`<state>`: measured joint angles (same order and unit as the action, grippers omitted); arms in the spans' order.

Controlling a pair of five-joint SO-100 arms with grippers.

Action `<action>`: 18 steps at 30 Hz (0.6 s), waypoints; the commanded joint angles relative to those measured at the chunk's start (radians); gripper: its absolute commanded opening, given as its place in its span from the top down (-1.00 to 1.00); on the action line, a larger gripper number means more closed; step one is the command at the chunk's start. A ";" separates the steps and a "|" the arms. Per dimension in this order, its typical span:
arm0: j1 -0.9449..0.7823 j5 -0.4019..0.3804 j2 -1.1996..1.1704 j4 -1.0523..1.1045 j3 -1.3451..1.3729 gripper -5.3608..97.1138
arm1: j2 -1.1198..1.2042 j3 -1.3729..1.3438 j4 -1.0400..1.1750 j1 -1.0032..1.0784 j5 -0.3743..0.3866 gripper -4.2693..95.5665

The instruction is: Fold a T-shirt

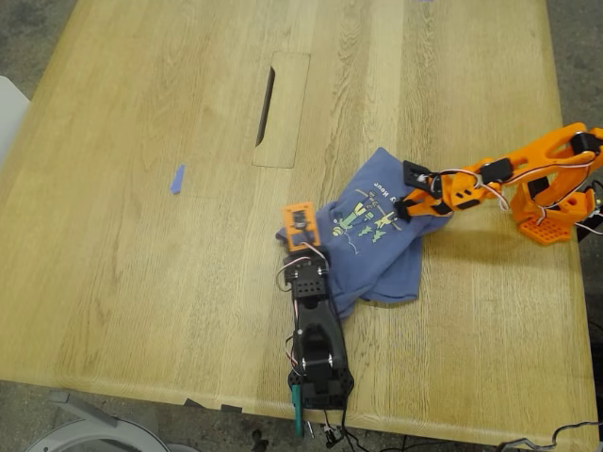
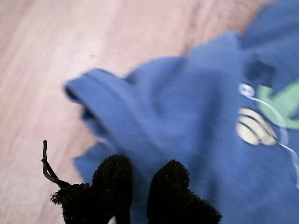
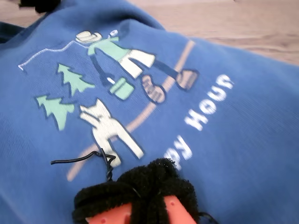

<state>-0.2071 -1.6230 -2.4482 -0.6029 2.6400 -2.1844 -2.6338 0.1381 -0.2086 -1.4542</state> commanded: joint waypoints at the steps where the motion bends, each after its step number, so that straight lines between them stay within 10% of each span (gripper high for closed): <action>1: -0.075 0.006 -0.006 0.015 -0.094 0.72 | -0.155 -0.066 0.071 0.025 -0.005 0.92; 10: -0.104 0.014 -0.017 0.005 -0.121 0.72 | -0.624 -0.189 0.448 0.147 -0.011 0.92; 18: 0.161 0.023 -0.063 -0.152 -0.373 0.85 | -0.351 0.164 0.350 0.184 -0.072 0.92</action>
<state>-0.1442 -1.6107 -2.4482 -0.7225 2.4436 -2.6062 -2.6047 0.5246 -0.0153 -1.5125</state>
